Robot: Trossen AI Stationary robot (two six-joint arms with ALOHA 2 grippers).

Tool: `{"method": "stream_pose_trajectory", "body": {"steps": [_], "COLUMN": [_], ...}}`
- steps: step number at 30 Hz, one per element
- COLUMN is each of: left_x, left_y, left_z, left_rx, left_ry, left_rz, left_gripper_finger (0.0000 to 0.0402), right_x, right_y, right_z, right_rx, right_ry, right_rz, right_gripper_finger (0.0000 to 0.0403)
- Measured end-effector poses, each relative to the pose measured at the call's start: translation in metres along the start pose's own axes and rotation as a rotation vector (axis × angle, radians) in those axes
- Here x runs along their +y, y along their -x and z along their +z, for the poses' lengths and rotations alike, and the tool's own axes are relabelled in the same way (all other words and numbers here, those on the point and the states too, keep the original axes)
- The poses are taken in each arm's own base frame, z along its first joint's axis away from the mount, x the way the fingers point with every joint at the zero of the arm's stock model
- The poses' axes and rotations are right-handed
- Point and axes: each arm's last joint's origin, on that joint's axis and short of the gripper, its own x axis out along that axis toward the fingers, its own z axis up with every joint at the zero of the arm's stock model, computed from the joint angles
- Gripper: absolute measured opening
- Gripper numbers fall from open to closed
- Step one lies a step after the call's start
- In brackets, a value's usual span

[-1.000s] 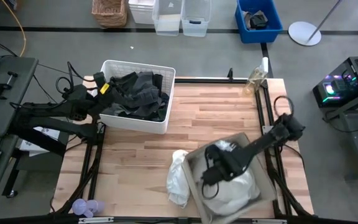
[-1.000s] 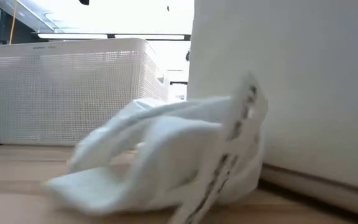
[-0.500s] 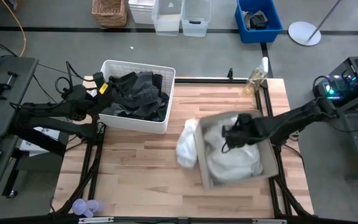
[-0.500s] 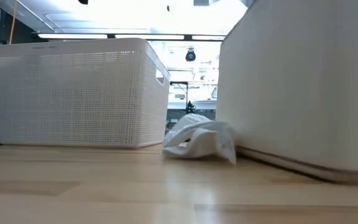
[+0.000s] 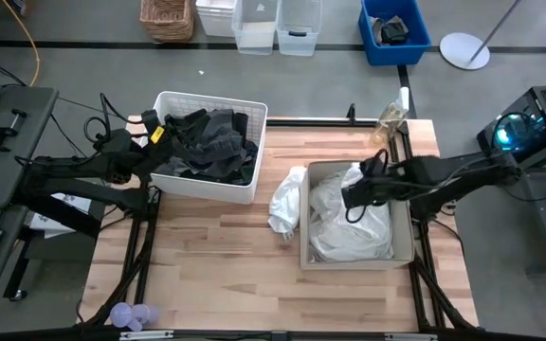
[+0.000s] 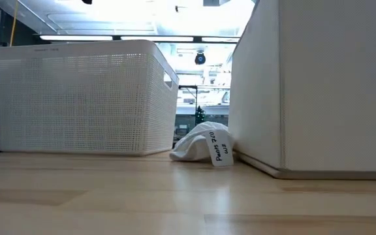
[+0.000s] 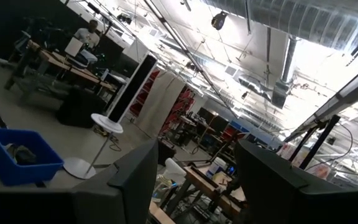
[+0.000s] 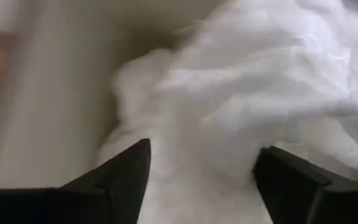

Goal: Sort clothes
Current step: Put the white shirt into the bottom white laundry organizer, then put the white underwear into the bottom white laundry organizer

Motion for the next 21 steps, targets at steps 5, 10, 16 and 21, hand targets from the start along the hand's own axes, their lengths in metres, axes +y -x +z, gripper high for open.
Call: {"method": "stream_pose_trajectory", "body": {"steps": [5,10,16,21], "left_x": [0.000,0.000,-0.001,-0.001], "left_y": [0.000,0.000,0.000,0.000], "left_z": [0.000,0.000,-0.001,-0.001], "left_rx": [0.000,0.002,0.020,0.020], "left_ry": [0.001,0.003,0.014,0.022], "left_rz": [0.000,-0.005,-0.043,-0.044], "left_gripper_finger": [0.0201,0.0201,0.0201,0.0201], "right_x": [0.015,0.052,0.108,0.136], "right_y": [0.051,0.081,0.053,-0.014], "right_z": [0.021,0.057,0.110,0.146], "right_rx": [-0.073,-0.331,-0.393,-0.161], "right_ry": [0.047,0.092,0.230,0.384], "right_rz": [0.200,0.482,0.486,0.381], "right_gripper_finger": [0.0278,0.0271,0.0256,0.0248]}}
